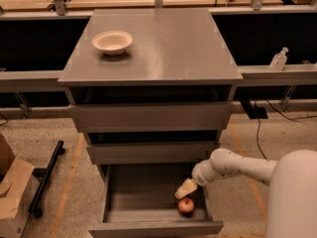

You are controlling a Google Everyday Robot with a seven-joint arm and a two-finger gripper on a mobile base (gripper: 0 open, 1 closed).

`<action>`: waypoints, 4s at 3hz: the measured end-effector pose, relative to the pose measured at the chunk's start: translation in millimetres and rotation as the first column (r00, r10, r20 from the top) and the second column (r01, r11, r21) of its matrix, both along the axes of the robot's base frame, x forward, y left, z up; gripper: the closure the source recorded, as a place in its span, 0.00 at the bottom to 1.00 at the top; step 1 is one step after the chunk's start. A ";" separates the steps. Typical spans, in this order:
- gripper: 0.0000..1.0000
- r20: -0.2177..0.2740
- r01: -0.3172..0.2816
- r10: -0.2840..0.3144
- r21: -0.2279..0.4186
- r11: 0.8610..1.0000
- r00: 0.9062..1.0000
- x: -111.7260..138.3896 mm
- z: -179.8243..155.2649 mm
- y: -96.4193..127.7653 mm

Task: Pick apple from bottom drawer and place on counter

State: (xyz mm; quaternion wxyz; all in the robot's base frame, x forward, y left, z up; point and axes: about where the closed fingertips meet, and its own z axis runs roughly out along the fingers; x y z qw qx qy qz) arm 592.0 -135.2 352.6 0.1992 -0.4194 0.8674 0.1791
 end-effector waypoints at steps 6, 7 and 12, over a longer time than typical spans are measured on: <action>0.00 -0.171 0.086 -0.090 -0.029 0.996 0.981 -18.0 -163.7 -11.8; 0.00 -0.200 0.106 -0.107 -0.016 0.994 0.974 -16.9 -187.8 -10.1; 0.99 -0.306 0.185 -0.166 0.033 0.982 0.938 -27.2 -201.5 -10.6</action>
Offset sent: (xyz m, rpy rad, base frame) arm -0.0120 -0.0018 -0.0413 -0.0449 0.0891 -0.0221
